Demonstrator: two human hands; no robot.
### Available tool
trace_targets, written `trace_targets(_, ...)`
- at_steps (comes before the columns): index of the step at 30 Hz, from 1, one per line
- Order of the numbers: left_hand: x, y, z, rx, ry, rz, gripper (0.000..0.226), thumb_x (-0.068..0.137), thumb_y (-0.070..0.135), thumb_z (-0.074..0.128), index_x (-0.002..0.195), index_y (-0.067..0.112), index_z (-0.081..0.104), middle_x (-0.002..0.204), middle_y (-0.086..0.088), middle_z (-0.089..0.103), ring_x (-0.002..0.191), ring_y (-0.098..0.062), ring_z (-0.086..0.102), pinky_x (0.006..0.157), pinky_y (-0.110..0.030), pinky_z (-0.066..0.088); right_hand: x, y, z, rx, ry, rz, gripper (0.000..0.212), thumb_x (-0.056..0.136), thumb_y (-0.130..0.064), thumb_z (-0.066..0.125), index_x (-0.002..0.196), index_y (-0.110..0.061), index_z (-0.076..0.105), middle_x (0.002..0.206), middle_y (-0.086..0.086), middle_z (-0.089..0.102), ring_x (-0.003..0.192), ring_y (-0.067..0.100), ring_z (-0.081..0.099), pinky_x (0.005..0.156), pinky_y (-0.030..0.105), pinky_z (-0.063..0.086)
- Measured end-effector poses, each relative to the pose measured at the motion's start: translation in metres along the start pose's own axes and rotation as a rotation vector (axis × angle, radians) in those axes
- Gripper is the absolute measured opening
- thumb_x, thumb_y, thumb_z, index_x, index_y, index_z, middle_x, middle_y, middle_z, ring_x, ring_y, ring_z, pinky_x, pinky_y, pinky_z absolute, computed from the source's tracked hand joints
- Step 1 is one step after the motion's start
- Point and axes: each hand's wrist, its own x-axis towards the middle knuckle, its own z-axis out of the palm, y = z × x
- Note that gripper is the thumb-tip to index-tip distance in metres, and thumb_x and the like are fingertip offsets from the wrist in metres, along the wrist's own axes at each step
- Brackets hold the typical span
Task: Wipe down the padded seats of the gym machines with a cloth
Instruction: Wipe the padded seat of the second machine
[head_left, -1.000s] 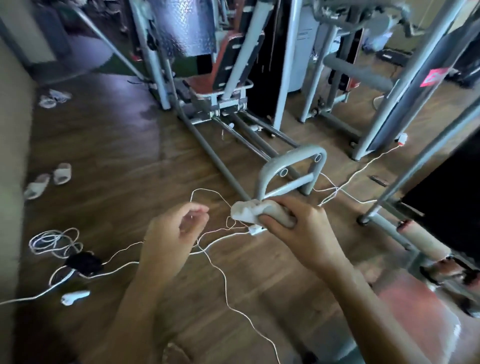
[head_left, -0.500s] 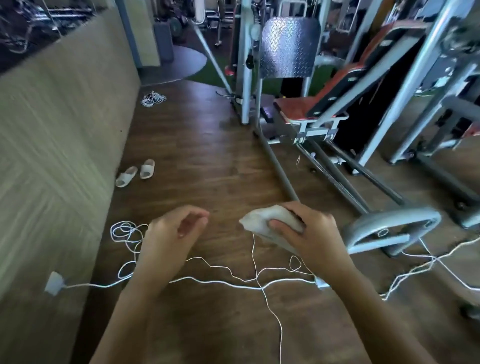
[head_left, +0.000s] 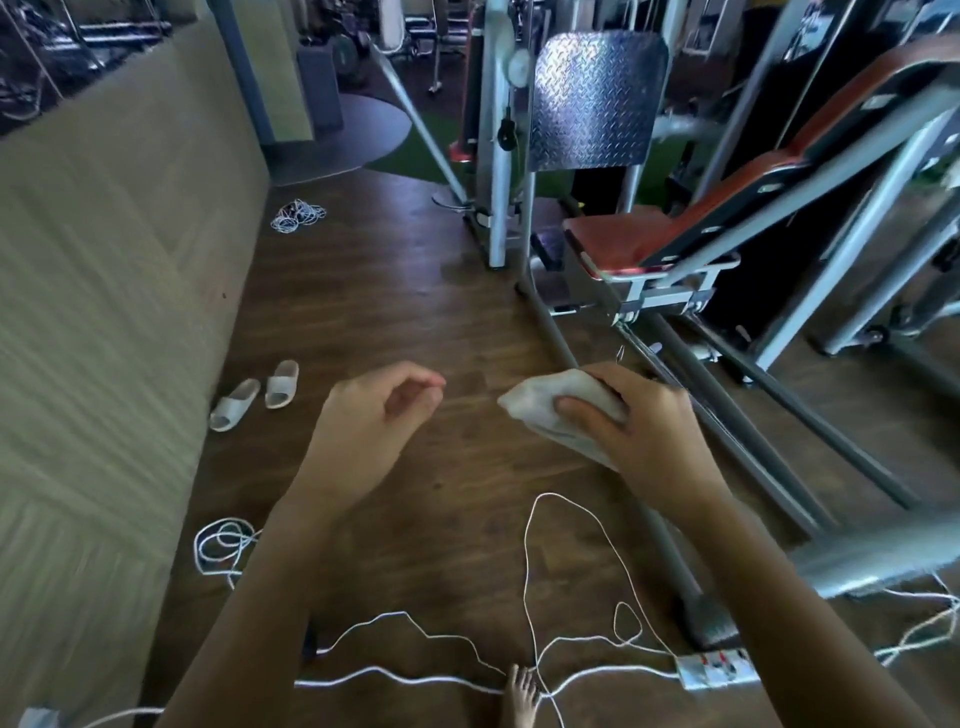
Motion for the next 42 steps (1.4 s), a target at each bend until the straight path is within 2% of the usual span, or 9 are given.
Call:
trace_targets(6, 0.140, -0.028, 0.021, 0.025, 0.020, -0.017, 0.010, 0.093, 0.023, 0.069, 0.096, 0.029, 0.076, 0.081, 0.028, 0.069, 0.082, 0.008, 0.063, 0.072, -0.001, 0.040, 0.144, 0.047, 0.009, -0.014, -0.026, -0.024, 0.019, 0.089, -0.029, 0.073, 0.108, -0.027, 0.071, 0.089, -0.015, 0.073, 0.085, 0.003, 0.068, 0.077, 0.027, 0.052)
trace_targets(8, 0.183, -0.045, 0.027, 0.012, -0.004, -0.023, 0.010, 0.093, 0.023, 0.068, 0.097, 0.028, 0.076, 0.081, 0.021, 0.071, 0.084, 0.006, 0.063, 0.071, -0.002, 0.041, 0.187, 0.064, 0.017, -0.019, -0.018, -0.023, 0.020, 0.089, -0.028, 0.073, 0.109, -0.025, 0.071, 0.089, -0.014, 0.073, 0.085, 0.003, 0.068, 0.076, 0.028, 0.053)
trace_targets(14, 0.339, -0.118, 0.041, -0.017, -0.038, 0.000, 0.011, 0.093, 0.022, 0.069, 0.097, 0.030, 0.075, 0.088, 0.020, 0.074, 0.084, 0.006, 0.066, 0.073, -0.002, 0.041, 0.328, 0.120, 0.053, -0.044, -0.010, 0.020, 0.022, 0.091, -0.031, 0.071, 0.111, -0.022, 0.071, 0.091, -0.012, 0.073, 0.085, 0.002, 0.067, 0.074, 0.019, 0.050)
trace_targets(18, 0.467, -0.163, 0.041, -0.052, -0.093, 0.052, 0.010, 0.093, 0.023, 0.069, 0.098, 0.029, 0.075, 0.091, 0.015, 0.076, 0.085, -0.004, 0.069, 0.078, -0.016, 0.050, 0.431, 0.151, 0.076, -0.056, 0.066, 0.090, 0.019, 0.091, -0.033, 0.072, 0.109, -0.026, 0.070, 0.089, -0.017, 0.072, 0.086, -0.001, 0.066, 0.072, 0.011, 0.047)
trace_targets(21, 0.560, -0.183, 0.039, -0.049, -0.146, 0.097, 0.010, 0.093, 0.023, 0.068, 0.098, 0.030, 0.075, 0.090, 0.016, 0.075, 0.083, -0.002, 0.068, 0.076, -0.011, 0.046, 0.504, 0.167, 0.089, -0.065, 0.117, 0.149, 0.017, 0.090, -0.034, 0.072, 0.106, -0.030, 0.070, 0.084, -0.021, 0.068, 0.086, -0.005, 0.064, 0.070, 0.008, 0.044)
trace_targets(29, 0.767, -0.215, 0.088, -0.048, -0.262, 0.213, 0.011, 0.093, 0.025, 0.068, 0.100, 0.026, 0.076, 0.090, 0.015, 0.074, 0.085, -0.002, 0.069, 0.076, -0.013, 0.049, 0.661, 0.231, 0.107, -0.073, 0.264, 0.208, 0.016, 0.091, -0.031, 0.072, 0.106, -0.027, 0.072, 0.085, -0.018, 0.071, 0.082, -0.002, 0.066, 0.068, 0.014, 0.046)
trace_targets(35, 0.908, -0.232, 0.155, -0.069, -0.332, 0.242, 0.010, 0.095, 0.028, 0.067, 0.100, 0.028, 0.075, 0.090, 0.015, 0.075, 0.086, -0.002, 0.070, 0.079, -0.019, 0.053, 0.769, 0.323, 0.107, -0.087, 0.294, 0.277, 0.012, 0.091, -0.033, 0.071, 0.101, -0.025, 0.071, 0.084, -0.009, 0.072, 0.079, 0.008, 0.068, 0.070, 0.041, 0.054)
trace_targets(38, 0.983, -0.237, 0.195, -0.098, -0.333, 0.241, 0.009, 0.095, 0.028, 0.067, 0.099, 0.030, 0.075, 0.088, 0.017, 0.074, 0.088, -0.002, 0.070, 0.080, -0.021, 0.052, 0.830, 0.373, 0.097, -0.100, 0.290, 0.310, 0.013, 0.090, -0.033, 0.072, 0.100, -0.025, 0.070, 0.084, -0.009, 0.072, 0.079, 0.009, 0.068, 0.071, 0.042, 0.054)
trace_targets(42, 1.071, -0.239, 0.249, -0.115, -0.395, 0.228, 0.010, 0.095, 0.026, 0.067, 0.100, 0.030, 0.075, 0.086, 0.022, 0.072, 0.087, 0.002, 0.068, 0.074, -0.009, 0.047, 0.899, 0.428, 0.076, -0.100, 0.309, 0.344, 0.013, 0.091, -0.030, 0.073, 0.102, -0.024, 0.072, 0.085, -0.013, 0.073, 0.081, 0.005, 0.068, 0.072, 0.037, 0.054)
